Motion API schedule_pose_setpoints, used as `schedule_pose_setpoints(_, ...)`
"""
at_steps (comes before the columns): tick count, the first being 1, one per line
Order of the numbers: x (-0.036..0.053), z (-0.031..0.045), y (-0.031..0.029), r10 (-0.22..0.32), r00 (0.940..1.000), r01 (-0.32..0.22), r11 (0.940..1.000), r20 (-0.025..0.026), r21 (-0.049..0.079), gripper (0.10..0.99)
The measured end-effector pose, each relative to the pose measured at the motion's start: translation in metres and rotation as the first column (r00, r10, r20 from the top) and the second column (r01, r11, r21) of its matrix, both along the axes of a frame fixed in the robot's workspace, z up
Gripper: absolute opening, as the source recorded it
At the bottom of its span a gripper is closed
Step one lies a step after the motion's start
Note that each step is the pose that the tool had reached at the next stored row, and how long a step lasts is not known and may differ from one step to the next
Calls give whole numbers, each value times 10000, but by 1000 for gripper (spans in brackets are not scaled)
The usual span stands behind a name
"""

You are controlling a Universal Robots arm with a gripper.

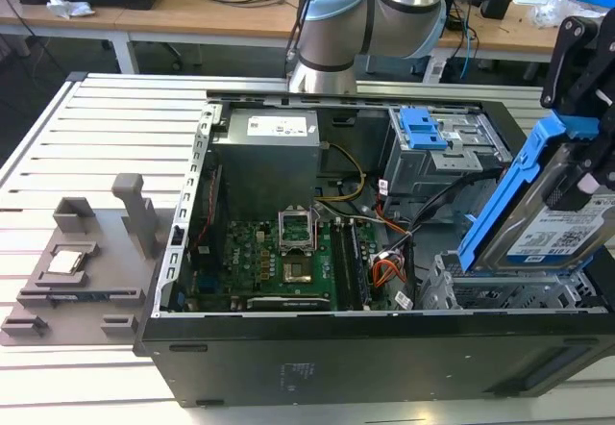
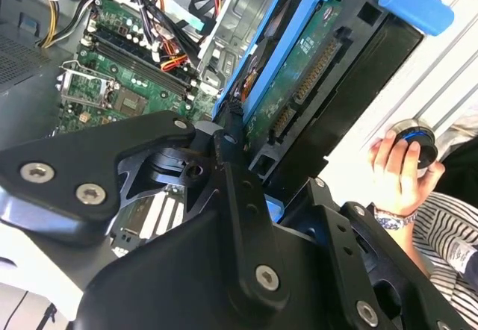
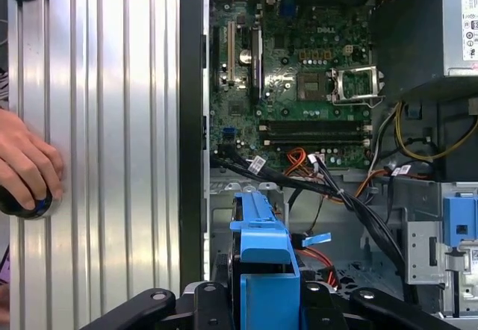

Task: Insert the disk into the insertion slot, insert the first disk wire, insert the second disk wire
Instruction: 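Insert the disk into the insertion slot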

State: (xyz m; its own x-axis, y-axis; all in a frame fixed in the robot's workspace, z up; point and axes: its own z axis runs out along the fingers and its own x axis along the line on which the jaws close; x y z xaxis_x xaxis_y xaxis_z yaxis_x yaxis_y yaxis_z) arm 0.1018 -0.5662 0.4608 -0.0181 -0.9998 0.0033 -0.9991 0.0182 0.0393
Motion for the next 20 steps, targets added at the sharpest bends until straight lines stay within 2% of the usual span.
schedule_pose_setpoints(3, 0, -41, 11, 0, 10000, 0, 10000, 0, 0, 361)
schedule_pose_setpoints(5, 0, -50, 74, 0, 10000, 0, 10000, 0, 1, 361)
schedule_pose_setpoints(10, 0, -79, 170, 1, 10000, -1, 10000, 0, 0, 361)
schedule_pose_setpoints(15, 3, -167, 183, -1, 10000, 1, 10000, 0, -1, 361)
schedule_pose_setpoints(20, 39, -225, 186, 0, 10000, 0, 10000, 0, 0, 361)
